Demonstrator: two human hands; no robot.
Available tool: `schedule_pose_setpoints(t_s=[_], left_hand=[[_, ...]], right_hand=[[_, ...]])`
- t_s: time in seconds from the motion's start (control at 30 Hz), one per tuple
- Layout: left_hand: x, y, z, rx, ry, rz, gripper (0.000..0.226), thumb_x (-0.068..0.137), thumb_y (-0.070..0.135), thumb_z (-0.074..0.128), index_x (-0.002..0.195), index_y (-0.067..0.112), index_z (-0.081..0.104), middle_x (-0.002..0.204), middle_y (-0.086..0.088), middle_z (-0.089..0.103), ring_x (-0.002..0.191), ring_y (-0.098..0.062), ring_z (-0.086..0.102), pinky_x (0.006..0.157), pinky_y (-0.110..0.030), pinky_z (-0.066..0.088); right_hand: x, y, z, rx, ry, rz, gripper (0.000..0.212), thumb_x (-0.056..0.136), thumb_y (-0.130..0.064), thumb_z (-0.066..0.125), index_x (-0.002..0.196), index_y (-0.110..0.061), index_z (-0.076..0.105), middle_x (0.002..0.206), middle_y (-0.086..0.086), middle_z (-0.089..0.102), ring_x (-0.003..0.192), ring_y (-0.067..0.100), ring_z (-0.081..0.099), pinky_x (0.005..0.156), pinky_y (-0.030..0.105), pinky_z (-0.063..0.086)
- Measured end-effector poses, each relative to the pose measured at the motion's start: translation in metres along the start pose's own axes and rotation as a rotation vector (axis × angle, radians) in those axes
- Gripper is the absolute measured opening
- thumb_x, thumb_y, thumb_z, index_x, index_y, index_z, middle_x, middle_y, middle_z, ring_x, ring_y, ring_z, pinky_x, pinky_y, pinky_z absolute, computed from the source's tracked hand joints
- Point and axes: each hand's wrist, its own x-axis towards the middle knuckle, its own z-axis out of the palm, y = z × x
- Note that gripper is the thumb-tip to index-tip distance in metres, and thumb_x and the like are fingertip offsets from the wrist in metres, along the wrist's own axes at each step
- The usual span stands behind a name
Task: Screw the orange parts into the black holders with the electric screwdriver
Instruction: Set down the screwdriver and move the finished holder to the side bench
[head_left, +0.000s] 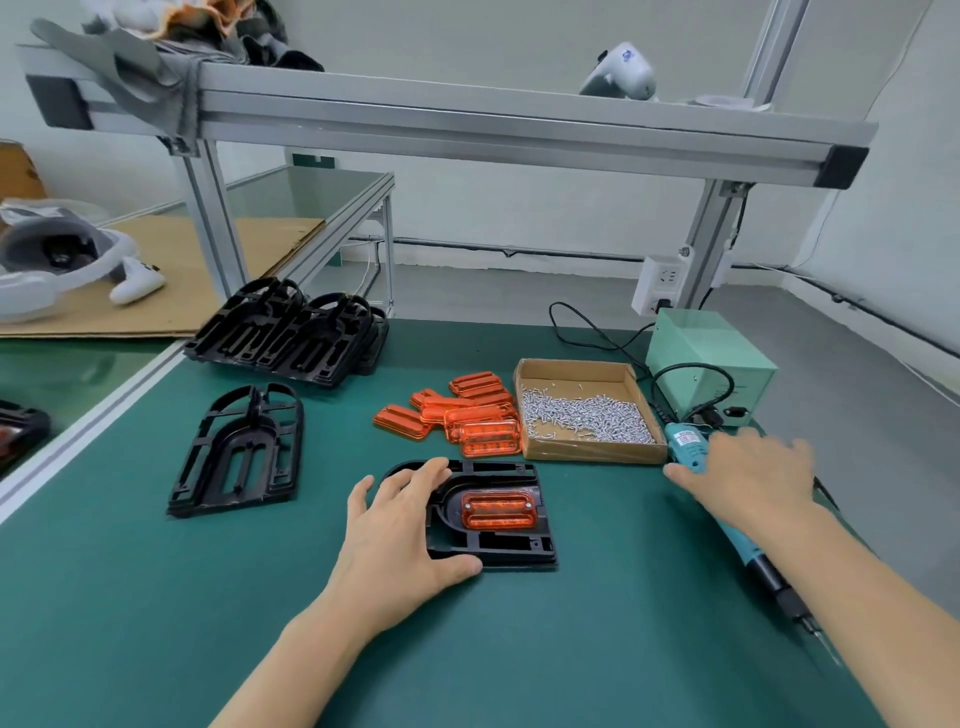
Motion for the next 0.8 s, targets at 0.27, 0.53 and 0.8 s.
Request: schedule_pose_setpoints(t_s=[0.27, 0.53, 0.8], left_hand=[[0.002, -0.002, 0.002, 0.018, 0.002, 0.002, 0.093, 0.066, 0.061, 0.068, 0.143, 0.035, 0.021, 0.142, 0.024, 0.038, 0.138, 0.000, 0.018, 0.115, -0.031, -0.009], [0.000, -0.002, 0.002, 0.026, 0.004, 0.009, 0.094, 0.066, 0.063, 0.066, 0.144, 0.036, 0.019, 0.142, 0.024, 0.037, 0.136, 0.003, 0.016, 0.115, -0.030, -0.010], [0.000, -0.002, 0.001, 0.031, 0.012, 0.024, 0.091, 0.067, 0.063, 0.065, 0.142, 0.036, 0.022, 0.138, 0.026, 0.036, 0.135, 0.004, 0.017, 0.113, -0.027, -0.013]], right_hand=[[-0.032, -0.062, -0.033, 0.373, 0.041, -0.647, 0.071, 0.093, -0.063, 0.037, 0.150, -0.023, 0.028, 0.154, -0.005, 0.034, 0.144, 0.009, 0.024, 0.118, 0.043, -0.008], [-0.031, -0.117, -0.026, 0.389, 0.060, -0.882, 0.047, 0.102, -0.033, 0.043, 0.147, -0.020, 0.037, 0.149, 0.000, 0.044, 0.140, 0.013, 0.032, 0.119, 0.038, -0.001], [-0.028, -0.126, -0.014, 0.425, 0.127, -0.883, 0.036, 0.101, -0.019, 0.045, 0.137, -0.020, 0.048, 0.133, -0.001, 0.059, 0.127, 0.016, 0.047, 0.118, 0.038, 0.002]])
